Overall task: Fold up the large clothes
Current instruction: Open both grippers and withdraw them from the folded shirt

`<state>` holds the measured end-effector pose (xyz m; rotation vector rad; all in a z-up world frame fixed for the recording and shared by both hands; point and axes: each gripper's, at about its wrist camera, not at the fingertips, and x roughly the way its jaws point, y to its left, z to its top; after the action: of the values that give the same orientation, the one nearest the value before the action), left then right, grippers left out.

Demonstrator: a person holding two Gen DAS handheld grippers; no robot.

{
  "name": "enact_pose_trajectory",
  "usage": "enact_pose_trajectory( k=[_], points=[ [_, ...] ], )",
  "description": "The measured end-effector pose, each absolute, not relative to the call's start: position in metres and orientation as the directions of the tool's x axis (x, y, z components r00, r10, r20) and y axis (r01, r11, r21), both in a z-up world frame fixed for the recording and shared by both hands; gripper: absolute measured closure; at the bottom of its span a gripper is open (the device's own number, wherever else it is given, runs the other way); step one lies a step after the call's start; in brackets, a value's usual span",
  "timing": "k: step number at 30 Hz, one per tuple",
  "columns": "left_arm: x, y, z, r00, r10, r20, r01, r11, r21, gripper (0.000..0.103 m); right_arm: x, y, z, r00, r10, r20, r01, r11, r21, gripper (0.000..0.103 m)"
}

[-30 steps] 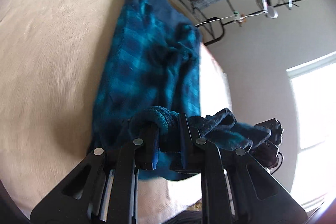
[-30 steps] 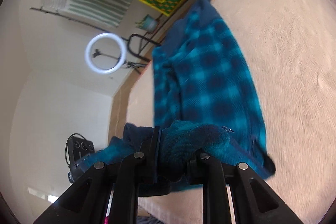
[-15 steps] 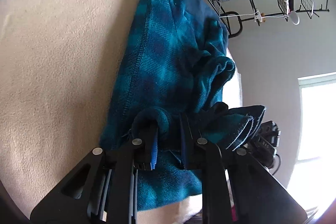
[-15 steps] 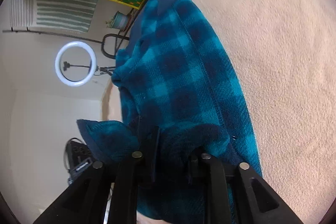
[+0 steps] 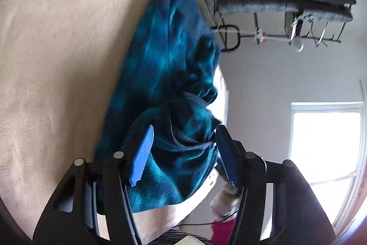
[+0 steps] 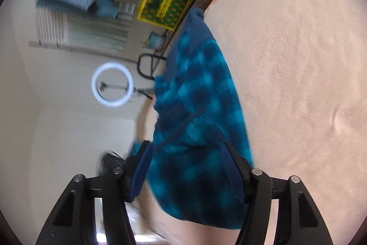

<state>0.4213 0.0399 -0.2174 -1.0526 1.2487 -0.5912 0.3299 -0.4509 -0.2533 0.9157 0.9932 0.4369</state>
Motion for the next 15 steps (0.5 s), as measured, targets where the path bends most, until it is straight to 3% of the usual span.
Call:
enact_pose_trajectory(
  k=[4, 7, 10, 13, 15],
  points=[
    [0.416, 0.040, -0.187, 0.322, -0.734, -0.598, 0.016, 0.635, -0.772, 0.046, 0.327, -0.424, -0.243, 0.489, 0.542, -0.683, -0.038, 0.796, 0.604, 0.051],
    [0.407, 0.024, -0.189, 0.322, -0.648, -0.690, 0.123, 0.751, -0.648, 0.046, 0.330, -0.418, -0.244, 0.489, 0.516, -0.704, -0.087, 0.831, 0.549, 0.047],
    [0.407, 0.009, -0.207, 0.284, -0.625, -0.728, 0.158, 0.779, -0.607, 0.048, 0.342, -0.411, -0.247, 0.497, 0.478, -0.725, -0.096, 0.860, 0.502, 0.042],
    [0.408, -0.010, -0.218, 0.278, -0.591, -0.757, 0.236, 0.806, -0.542, 0.055, 0.351, -0.407, -0.250, 0.502, 0.463, -0.730, -0.102, 0.870, 0.482, 0.042],
    [0.407, -0.023, -0.219, 0.280, -0.577, -0.767, 0.282, 0.813, -0.509, 0.079, 0.354, -0.402, -0.252, 0.502, 0.460, -0.733, -0.112, 0.875, 0.472, 0.043]
  ],
)
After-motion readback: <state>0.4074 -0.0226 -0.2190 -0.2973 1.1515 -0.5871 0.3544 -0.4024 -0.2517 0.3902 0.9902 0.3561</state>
